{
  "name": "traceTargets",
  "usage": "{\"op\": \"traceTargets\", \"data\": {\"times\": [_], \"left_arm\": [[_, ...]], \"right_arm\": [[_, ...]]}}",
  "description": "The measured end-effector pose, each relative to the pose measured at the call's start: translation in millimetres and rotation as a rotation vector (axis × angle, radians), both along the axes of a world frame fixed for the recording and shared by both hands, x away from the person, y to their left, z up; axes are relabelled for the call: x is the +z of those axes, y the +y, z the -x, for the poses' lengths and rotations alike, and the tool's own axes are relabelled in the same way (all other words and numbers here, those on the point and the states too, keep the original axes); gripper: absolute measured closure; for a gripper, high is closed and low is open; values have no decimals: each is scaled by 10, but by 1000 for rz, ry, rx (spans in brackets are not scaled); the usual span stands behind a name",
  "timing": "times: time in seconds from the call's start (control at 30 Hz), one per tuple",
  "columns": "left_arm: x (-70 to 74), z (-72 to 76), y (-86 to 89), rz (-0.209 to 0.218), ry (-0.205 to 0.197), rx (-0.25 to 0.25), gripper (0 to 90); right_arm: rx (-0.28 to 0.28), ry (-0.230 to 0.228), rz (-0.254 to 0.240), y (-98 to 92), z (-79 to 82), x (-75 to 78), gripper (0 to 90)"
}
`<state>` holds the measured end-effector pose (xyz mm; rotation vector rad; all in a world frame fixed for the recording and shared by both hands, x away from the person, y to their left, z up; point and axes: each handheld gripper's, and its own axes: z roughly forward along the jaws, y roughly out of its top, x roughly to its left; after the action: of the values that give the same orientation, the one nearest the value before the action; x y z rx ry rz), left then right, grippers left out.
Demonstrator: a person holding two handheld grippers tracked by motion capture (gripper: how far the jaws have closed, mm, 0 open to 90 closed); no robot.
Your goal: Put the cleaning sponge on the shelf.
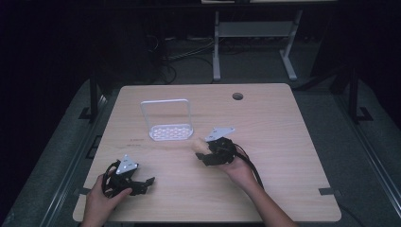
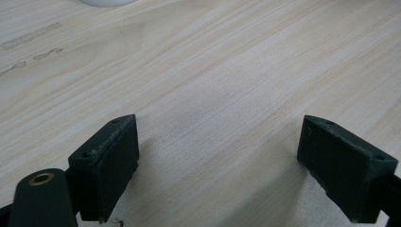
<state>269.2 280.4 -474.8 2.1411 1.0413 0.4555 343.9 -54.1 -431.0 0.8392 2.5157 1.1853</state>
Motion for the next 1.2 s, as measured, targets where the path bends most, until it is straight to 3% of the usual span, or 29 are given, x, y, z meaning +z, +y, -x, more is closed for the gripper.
{"op": "traceTargets", "data": {"times": [1.2], "left_arm": [[0,0,0,-1,1,0,131]], "right_arm": [[32,-30,-6,513,-316,36,397]]}}
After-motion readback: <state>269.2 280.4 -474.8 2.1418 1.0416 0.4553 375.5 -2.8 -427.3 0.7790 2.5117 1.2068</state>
